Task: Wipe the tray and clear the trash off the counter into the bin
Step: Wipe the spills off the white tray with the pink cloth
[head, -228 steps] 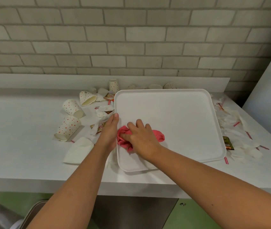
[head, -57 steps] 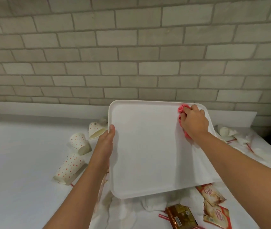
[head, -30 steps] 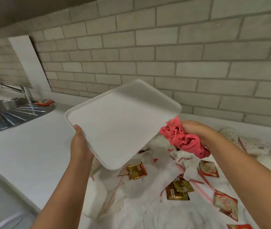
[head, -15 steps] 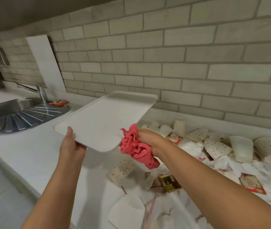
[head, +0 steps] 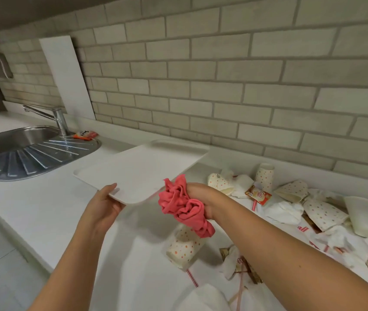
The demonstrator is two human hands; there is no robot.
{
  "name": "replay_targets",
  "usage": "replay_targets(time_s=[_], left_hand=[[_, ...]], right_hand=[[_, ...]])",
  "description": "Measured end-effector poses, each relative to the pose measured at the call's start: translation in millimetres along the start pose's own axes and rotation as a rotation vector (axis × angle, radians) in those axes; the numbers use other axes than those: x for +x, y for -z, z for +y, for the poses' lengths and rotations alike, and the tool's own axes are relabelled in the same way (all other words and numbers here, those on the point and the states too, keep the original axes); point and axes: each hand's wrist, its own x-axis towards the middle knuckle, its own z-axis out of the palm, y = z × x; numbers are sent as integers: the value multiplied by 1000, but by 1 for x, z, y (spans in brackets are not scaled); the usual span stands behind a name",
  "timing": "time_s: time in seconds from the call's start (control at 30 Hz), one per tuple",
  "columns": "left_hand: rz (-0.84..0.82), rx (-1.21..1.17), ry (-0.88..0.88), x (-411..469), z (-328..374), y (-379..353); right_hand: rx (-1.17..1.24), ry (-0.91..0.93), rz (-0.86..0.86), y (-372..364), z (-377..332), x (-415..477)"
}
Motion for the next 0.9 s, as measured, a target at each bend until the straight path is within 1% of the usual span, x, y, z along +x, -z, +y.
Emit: replay_targets(time_s=[0.13,0.3,0.53,0.7,0.8,0.9], left_hand=[[49,0,-19,27,-15,8],[118,-26,-12,51,-37,15],[144,32,42,71,-61,27],[180,9,43,81,-71,27],[201,34,40,87,-73,24],[215,78,53,92,-79,26]], right_hand=[[91,-27,6,21,-4,1],[118,-41,64,37,2,3],[250,-65,39,44,-6,-4],[268,-46,55,52,-7,-4],[283,-31,79,53,-7,-9],[245,-45,92,53,-6,-11]])
